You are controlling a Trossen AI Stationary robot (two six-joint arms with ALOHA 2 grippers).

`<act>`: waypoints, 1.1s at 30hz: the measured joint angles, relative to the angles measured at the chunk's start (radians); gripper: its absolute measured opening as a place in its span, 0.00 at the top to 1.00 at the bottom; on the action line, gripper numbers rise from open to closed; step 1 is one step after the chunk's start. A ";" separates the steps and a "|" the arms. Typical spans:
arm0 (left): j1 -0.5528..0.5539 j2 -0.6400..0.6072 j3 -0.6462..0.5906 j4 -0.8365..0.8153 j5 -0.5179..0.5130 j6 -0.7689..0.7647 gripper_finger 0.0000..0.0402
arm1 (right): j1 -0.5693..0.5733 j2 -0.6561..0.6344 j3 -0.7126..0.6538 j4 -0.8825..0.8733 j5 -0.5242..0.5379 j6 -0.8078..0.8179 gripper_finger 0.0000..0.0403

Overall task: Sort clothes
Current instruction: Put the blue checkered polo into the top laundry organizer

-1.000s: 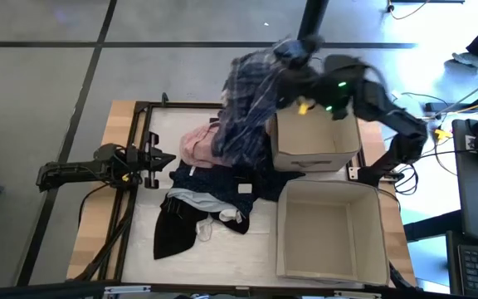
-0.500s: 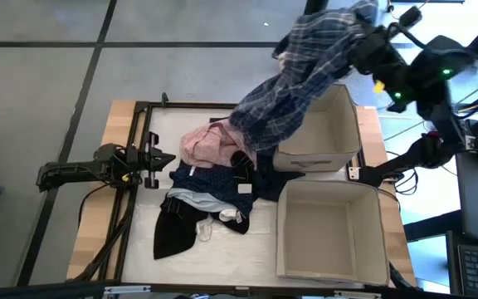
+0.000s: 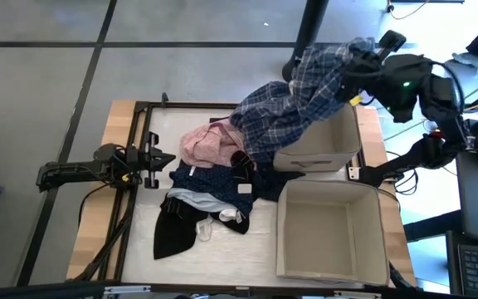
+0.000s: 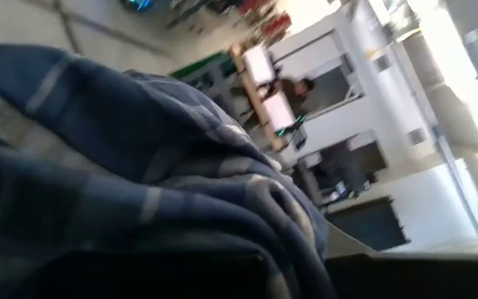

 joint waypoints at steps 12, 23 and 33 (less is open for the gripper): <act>0.000 0.000 0.000 0.001 0.000 0.012 0.99 | 0.000 -0.044 -0.220 -0.411 0.047 0.434 0.99; 0.000 0.000 0.000 0.002 0.000 0.029 0.99 | -0.019 -0.103 -0.730 -0.328 0.093 0.505 0.99; 0.000 0.000 0.000 0.002 0.000 0.031 0.99 | -0.022 -0.041 -0.922 -0.228 -0.029 0.484 0.97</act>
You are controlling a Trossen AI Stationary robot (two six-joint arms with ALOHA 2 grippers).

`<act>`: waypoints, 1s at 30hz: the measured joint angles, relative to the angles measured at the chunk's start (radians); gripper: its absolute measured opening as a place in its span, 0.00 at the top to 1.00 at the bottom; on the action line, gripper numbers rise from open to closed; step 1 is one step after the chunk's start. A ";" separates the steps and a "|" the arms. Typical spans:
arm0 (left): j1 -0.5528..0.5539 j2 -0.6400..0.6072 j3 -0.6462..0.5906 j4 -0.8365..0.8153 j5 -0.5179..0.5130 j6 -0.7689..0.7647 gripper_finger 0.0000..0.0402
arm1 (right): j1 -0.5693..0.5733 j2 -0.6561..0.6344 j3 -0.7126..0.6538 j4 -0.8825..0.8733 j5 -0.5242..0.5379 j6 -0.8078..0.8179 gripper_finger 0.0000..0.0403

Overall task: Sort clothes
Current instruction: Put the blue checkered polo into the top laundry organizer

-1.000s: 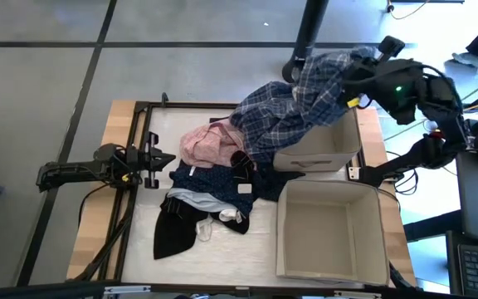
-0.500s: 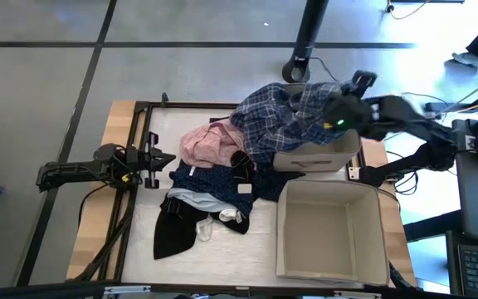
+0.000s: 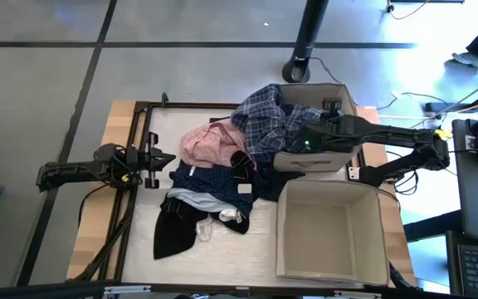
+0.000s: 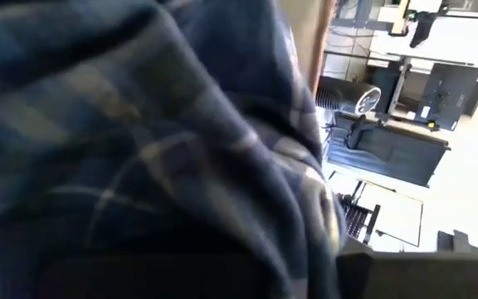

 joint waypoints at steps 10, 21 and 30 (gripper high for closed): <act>0.000 0.000 0.000 -0.001 0.000 0.000 0.99 | 0.002 0.008 0.239 -0.112 -0.241 -0.077 0.54; 0.000 0.000 0.000 -0.002 0.000 0.000 0.99 | 0.003 0.008 0.493 0.183 -0.586 -0.089 0.34; 0.000 0.000 0.000 -0.005 0.000 -0.002 0.99 | 0.002 0.085 0.468 0.156 -0.380 -0.192 0.33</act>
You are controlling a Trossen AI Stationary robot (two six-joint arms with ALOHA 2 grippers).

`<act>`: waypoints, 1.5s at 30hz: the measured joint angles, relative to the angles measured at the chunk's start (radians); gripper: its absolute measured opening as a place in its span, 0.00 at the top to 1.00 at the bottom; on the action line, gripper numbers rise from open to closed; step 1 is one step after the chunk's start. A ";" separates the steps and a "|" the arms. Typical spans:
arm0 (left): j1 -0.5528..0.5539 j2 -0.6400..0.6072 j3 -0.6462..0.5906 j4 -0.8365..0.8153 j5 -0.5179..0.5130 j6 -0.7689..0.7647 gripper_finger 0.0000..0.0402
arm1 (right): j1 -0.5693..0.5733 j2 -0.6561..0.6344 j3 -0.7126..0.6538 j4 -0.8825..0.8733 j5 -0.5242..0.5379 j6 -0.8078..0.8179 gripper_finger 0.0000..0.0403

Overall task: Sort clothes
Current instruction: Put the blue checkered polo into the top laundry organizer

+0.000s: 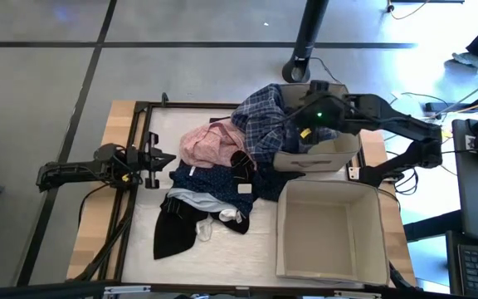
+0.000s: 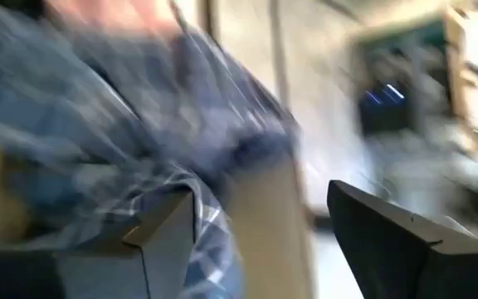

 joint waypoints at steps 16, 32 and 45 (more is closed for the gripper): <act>0.000 0.000 0.000 -0.005 0.000 0.006 0.99 | 0.001 0.010 0.001 -0.246 -0.360 0.195 0.33; 0.000 0.000 0.000 -0.005 0.000 0.009 0.99 | 0.118 0.308 0.001 0.196 -0.266 -0.054 0.33; 0.000 0.000 0.000 0.002 0.000 0.016 0.99 | 0.119 0.461 0.001 0.049 0.035 -0.038 0.33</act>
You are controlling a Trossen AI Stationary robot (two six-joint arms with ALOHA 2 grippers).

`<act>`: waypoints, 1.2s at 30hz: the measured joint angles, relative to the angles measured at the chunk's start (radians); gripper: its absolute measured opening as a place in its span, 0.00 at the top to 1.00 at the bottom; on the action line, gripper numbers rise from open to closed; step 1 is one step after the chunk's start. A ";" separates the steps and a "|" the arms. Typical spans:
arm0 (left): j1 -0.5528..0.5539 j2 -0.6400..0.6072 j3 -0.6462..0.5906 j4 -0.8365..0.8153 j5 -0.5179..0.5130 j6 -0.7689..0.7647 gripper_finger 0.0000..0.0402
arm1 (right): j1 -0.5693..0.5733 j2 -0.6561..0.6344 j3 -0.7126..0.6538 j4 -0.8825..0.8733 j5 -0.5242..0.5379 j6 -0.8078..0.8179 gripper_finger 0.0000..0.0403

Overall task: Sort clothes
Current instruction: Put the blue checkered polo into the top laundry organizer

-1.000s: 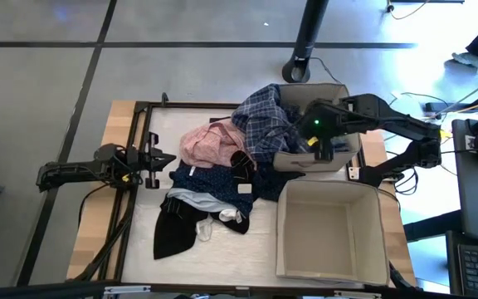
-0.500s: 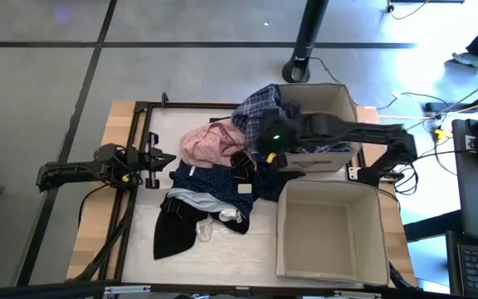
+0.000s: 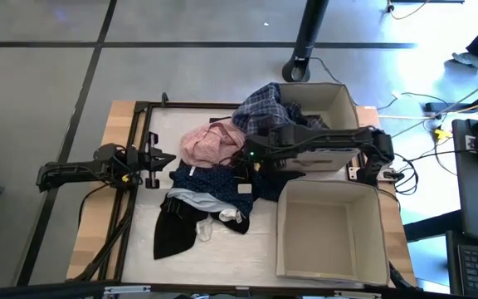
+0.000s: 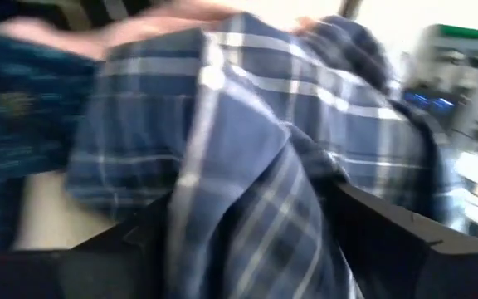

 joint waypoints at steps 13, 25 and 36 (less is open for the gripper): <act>0.000 0.000 0.000 -0.005 0.000 0.000 0.99 | -0.056 0.081 0.000 0.019 0.092 0.023 0.43; 0.000 0.000 0.000 0.000 0.000 0.000 0.99 | -0.053 0.069 -0.001 0.010 0.104 -0.088 0.93; 0.000 0.000 0.000 0.000 0.000 0.000 0.99 | -0.053 -0.098 -0.002 0.049 0.191 -0.091 0.96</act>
